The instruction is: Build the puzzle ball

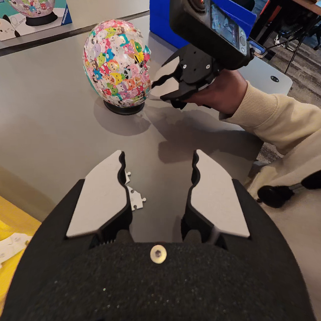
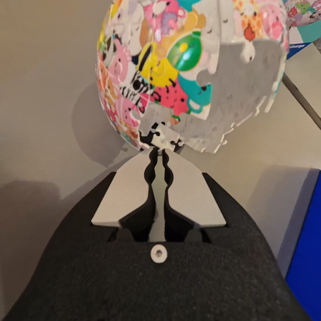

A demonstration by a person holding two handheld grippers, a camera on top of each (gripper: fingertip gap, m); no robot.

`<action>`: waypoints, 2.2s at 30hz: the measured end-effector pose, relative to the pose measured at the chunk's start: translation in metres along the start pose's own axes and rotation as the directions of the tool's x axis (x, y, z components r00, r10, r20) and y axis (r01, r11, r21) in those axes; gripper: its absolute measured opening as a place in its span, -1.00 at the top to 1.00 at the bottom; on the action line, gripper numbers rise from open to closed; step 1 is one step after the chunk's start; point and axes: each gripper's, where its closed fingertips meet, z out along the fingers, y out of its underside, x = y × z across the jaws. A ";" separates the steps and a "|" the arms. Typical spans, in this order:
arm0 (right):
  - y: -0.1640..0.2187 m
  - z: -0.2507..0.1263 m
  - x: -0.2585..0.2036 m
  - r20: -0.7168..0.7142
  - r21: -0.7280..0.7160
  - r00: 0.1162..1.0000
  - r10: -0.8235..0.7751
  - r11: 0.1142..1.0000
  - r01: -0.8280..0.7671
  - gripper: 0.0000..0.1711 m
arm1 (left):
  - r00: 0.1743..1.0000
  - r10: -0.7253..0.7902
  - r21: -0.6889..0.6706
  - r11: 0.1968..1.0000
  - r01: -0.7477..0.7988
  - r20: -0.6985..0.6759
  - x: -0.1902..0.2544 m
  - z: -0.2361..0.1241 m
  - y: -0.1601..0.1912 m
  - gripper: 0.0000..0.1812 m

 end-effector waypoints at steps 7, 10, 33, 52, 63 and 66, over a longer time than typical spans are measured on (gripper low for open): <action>0.000 0.008 0.003 0.025 -0.063 1.000 0.003 0.998 -0.001 0.94 | 1.000 0.001 -0.035 0.999 -0.002 -0.010 0.000 0.013 -0.010 0.19; -0.005 0.006 0.000 0.068 -0.053 0.996 0.054 0.997 -0.050 0.94 | 1.000 0.000 -0.044 0.999 -0.001 -0.017 0.002 0.018 -0.016 0.19; -0.003 0.011 -0.008 0.176 -0.036 0.960 0.216 0.976 -0.213 0.90 | 1.000 -0.020 -0.086 0.996 0.018 -0.021 0.002 0.028 -0.022 0.18; 0.005 0.005 0.003 0.107 0.397 0.850 -0.516 0.806 0.439 0.75 | 0.999 -0.032 -0.070 0.997 0.034 0.022 0.006 0.029 -0.020 0.18; 0.004 0.013 -0.002 -0.054 0.354 0.729 -0.682 0.670 0.653 0.91 | 0.999 -0.017 -0.094 0.995 0.020 0.032 0.004 0.032 -0.017 0.18; 0.003 0.013 0.000 -0.062 0.347 0.711 -0.701 0.652 0.674 0.89 | 0.999 -0.007 -0.100 0.995 0.010 0.033 0.004 0.032 -0.017 0.18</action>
